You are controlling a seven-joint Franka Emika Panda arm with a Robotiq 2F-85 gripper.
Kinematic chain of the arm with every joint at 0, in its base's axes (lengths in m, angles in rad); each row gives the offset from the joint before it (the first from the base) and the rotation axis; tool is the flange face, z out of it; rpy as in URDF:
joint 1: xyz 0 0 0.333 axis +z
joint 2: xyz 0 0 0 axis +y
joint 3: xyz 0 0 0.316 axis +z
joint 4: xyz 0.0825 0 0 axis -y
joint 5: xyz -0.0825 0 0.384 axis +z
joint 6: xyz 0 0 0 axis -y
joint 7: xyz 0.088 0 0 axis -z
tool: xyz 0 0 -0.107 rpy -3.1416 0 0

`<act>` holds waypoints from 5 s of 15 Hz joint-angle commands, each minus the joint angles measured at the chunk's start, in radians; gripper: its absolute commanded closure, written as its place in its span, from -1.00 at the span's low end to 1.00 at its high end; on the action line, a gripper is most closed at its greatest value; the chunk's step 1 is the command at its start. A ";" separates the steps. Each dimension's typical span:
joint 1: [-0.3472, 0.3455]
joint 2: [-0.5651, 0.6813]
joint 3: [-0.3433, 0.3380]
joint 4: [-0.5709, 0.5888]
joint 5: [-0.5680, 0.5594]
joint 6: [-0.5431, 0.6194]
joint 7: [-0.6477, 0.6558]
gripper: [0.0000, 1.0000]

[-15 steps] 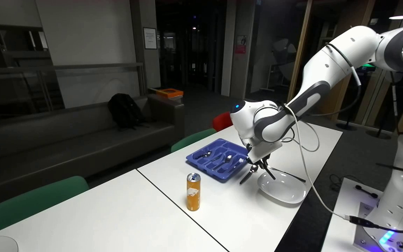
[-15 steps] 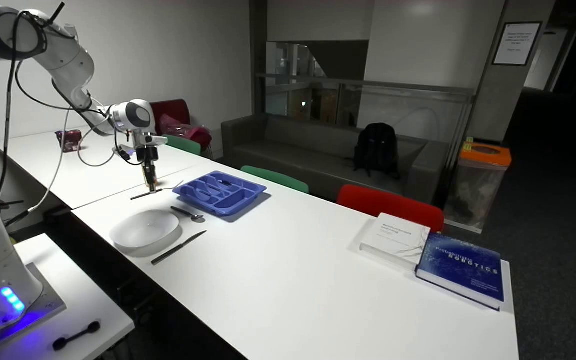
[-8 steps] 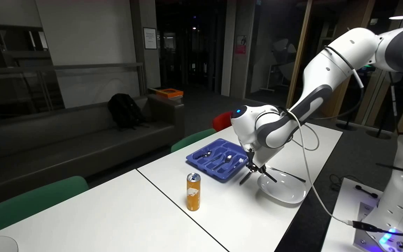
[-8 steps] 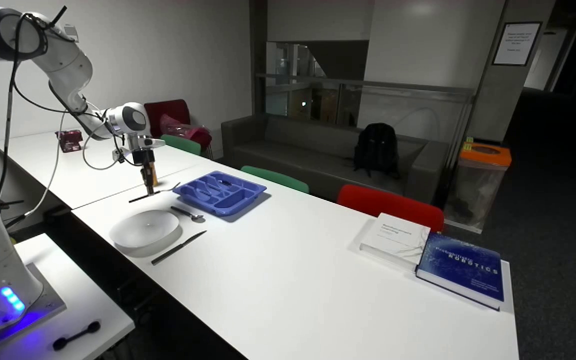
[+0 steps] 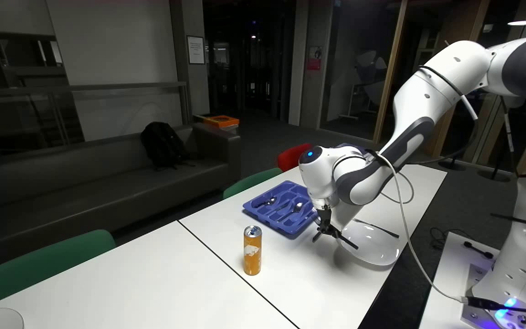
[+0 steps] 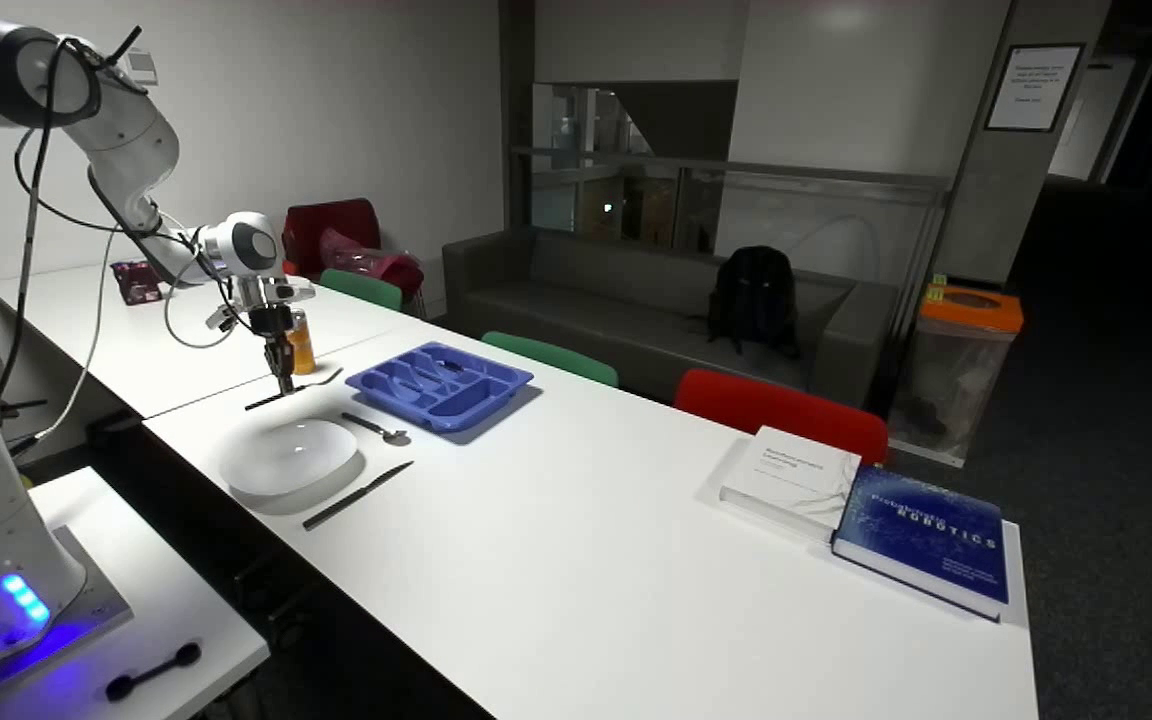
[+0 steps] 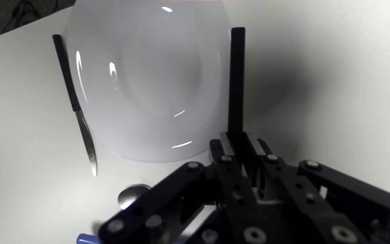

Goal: Take out the spoon and the fork, and set it around the plate

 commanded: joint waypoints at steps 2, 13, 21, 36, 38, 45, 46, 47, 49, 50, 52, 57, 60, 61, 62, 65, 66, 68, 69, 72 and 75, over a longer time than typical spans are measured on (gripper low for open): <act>0.014 0.051 0.006 -0.002 0.059 0.076 -0.045 0.93; 0.055 0.122 0.002 -0.019 0.169 0.135 -0.082 0.93; 0.072 0.125 -0.001 -0.055 0.171 0.161 -0.083 0.93; 0.071 0.097 -0.024 -0.136 0.140 0.232 -0.117 0.24; 0.070 0.093 -0.028 -0.141 0.140 0.231 -0.123 0.07; 0.070 0.081 -0.035 -0.144 0.151 0.208 -0.151 -0.94; 0.072 0.076 -0.034 -0.145 0.151 0.206 -0.147 -1.00; 0.075 0.072 -0.033 -0.144 0.151 0.203 -0.144 -1.00; 0.080 0.058 -0.029 -0.146 0.151 0.197 -0.139 -1.00; 0.083 0.051 -0.028 -0.149 0.149 0.198 -0.135 -1.00; 0.091 0.026 -0.025 -0.165 0.147 0.204 -0.127 -1.00; 0.121 -0.121 -0.013 -0.280 0.124 0.259 -0.051 -1.00; 0.131 -0.256 0.010 -0.376 0.108 0.305 0.042 -1.00; 0.129 -0.302 0.021 -0.406 0.100 0.318 0.084 -1.00; 0.123 -0.358 0.037 -0.435 0.099 0.317 0.131 -1.00; 0.085 -0.509 0.081 -0.492 0.170 0.281 0.221 -1.00; 0.072 -0.561 0.087 -0.507 0.215 0.262 0.225 -1.00; 0.046 -0.668 0.092 -0.545 0.287 0.231 0.240 -1.00; 0.029 -0.714 0.096 -0.562 0.312 0.218 0.254 -1.00; -0.042 -0.836 0.110 -0.622 0.330 0.193 0.322 -1.00; -0.142 -0.840 0.144 -0.591 0.288 0.177 0.429 -1.00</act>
